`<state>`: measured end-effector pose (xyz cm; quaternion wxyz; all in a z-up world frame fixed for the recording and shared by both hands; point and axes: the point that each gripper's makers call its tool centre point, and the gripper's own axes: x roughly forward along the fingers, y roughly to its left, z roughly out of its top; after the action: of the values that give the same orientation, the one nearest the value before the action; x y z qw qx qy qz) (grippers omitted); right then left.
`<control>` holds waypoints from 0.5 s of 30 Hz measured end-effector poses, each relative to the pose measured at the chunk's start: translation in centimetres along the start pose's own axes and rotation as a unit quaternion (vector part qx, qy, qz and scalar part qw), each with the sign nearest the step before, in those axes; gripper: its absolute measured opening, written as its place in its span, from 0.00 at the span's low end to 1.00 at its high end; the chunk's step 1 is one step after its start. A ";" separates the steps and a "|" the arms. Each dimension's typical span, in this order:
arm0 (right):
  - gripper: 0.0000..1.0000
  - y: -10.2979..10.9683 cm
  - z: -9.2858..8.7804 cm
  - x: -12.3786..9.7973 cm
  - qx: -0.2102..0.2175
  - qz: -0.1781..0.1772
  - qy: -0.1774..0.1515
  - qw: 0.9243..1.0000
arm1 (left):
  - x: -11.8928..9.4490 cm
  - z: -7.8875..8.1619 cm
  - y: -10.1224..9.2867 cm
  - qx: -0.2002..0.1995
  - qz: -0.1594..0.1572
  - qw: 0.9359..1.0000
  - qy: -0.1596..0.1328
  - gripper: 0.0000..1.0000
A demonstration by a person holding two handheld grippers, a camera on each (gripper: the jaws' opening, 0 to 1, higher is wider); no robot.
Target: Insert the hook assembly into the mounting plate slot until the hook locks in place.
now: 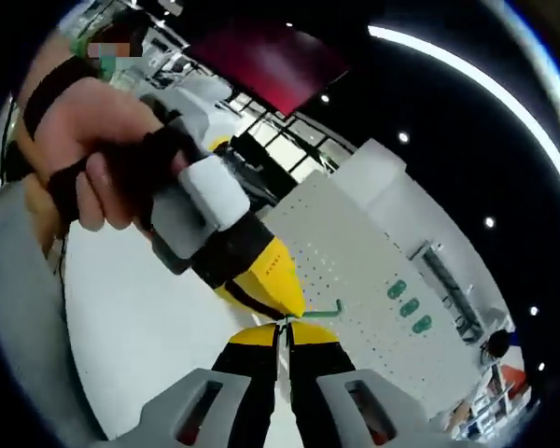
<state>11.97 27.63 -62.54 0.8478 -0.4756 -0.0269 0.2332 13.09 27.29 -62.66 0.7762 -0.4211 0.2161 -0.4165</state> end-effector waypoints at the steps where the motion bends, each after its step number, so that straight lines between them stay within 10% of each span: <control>1: 0.02 0.0 0.0 0.0 0.000 -0.002 0.000 1.000 | 0.0 -0.1 0.0 -0.005 -0.001 1.000 0.000 0.12; 15: 0.02 0.0 0.3 -0.4 -0.120 -0.016 0.001 0.993 | -0.1 -0.3 0.2 -0.110 -0.012 0.994 0.005 0.05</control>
<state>11.56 27.68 -62.30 0.7879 -0.5740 -0.0613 0.2145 12.87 27.31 -62.97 0.7189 -0.5042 0.2597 -0.4018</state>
